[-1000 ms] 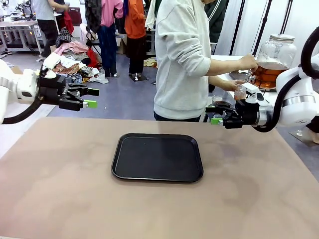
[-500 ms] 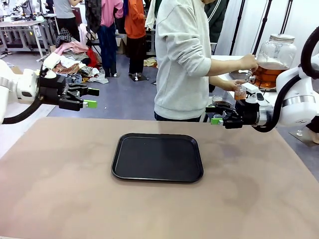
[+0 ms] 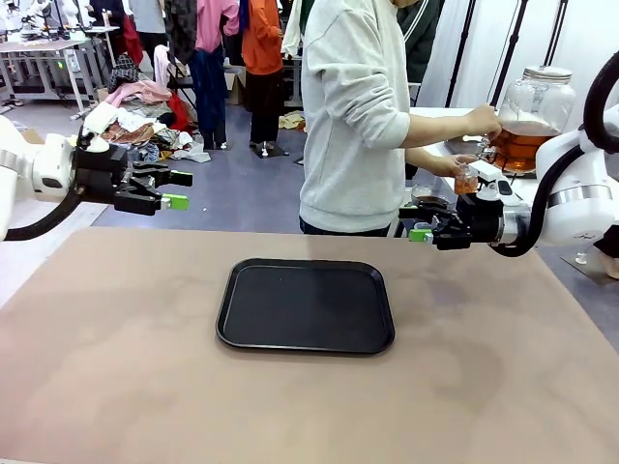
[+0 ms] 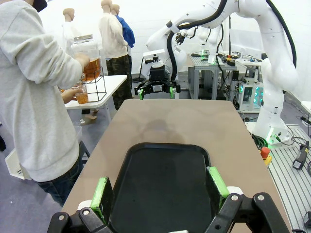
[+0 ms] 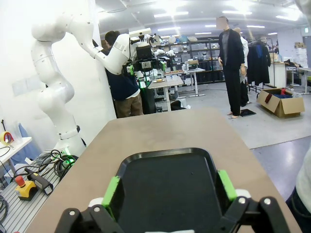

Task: Pour the drink into the iced cup.
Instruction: Open the gripper to release the iced cup you were holding.

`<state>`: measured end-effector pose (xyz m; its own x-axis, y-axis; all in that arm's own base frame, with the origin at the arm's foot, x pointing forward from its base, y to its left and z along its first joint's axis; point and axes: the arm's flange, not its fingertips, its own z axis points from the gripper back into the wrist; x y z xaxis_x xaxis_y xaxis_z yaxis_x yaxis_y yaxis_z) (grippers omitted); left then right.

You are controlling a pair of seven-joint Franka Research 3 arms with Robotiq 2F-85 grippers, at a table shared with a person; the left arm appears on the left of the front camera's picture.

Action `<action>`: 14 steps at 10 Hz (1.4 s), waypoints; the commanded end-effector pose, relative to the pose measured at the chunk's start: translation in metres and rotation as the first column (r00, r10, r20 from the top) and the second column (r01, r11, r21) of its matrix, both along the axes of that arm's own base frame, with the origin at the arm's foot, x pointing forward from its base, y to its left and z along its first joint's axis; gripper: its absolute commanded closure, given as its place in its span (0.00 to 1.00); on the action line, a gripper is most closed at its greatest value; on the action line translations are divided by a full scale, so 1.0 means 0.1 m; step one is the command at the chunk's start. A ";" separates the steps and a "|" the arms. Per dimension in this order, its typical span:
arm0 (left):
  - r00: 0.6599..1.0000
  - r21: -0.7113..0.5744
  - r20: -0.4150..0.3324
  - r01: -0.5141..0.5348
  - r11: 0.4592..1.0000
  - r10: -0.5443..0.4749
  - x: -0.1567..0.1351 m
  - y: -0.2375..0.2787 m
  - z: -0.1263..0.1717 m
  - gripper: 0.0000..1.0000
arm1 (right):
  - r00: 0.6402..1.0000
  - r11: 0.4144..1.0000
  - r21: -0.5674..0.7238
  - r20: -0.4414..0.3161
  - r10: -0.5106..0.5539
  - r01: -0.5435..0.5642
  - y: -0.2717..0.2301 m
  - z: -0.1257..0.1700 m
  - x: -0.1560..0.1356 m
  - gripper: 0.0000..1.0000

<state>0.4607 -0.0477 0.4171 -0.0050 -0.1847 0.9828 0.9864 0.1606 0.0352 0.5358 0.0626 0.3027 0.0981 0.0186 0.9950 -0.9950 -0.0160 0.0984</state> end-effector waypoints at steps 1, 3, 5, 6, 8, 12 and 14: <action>1.000 0.000 0.004 0.000 1.000 0.000 -0.01 0.00 0.01 0.00 | 1.000 1.000 0.000 0.002 -0.001 0.001 0.00 0.03 0.02 0.00; 1.000 0.000 0.004 0.000 1.000 0.000 -0.01 0.00 0.01 0.00 | 1.000 1.000 0.000 0.002 -0.001 0.001 0.00 0.03 0.02 0.00; 1.000 0.000 0.004 0.000 1.000 0.000 -0.01 0.00 0.01 0.00 | 1.000 1.000 0.000 0.002 -0.001 0.001 0.00 0.03 0.02 0.00; 1.000 0.000 0.004 0.000 1.000 0.000 -0.01 0.00 0.01 0.00 | 1.000 1.000 0.000 0.002 -0.001 0.001 0.00 0.03 0.02 0.00; 1.000 0.000 0.004 0.000 1.000 0.000 -0.01 0.00 0.01 0.00 | 1.000 1.000 0.000 0.002 -0.001 0.001 0.00 0.03 0.02 0.00; 1.000 0.000 0.004 0.000 1.000 0.000 -0.01 0.00 0.01 0.00 | 1.000 1.000 0.000 0.002 -0.001 0.001 0.00 0.03 0.02 0.00; 1.000 0.000 0.004 0.000 1.000 0.000 -0.01 0.00 0.01 0.00 | 1.000 1.000 0.000 0.002 -0.001 0.001 0.00 0.03 0.02 0.00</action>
<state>0.4607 -0.0477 0.4171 -0.0050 -0.1847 0.9828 0.9864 0.1606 0.0352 0.5358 0.0626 0.3027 0.0981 0.0186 0.9950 -0.9950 -0.0160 0.0984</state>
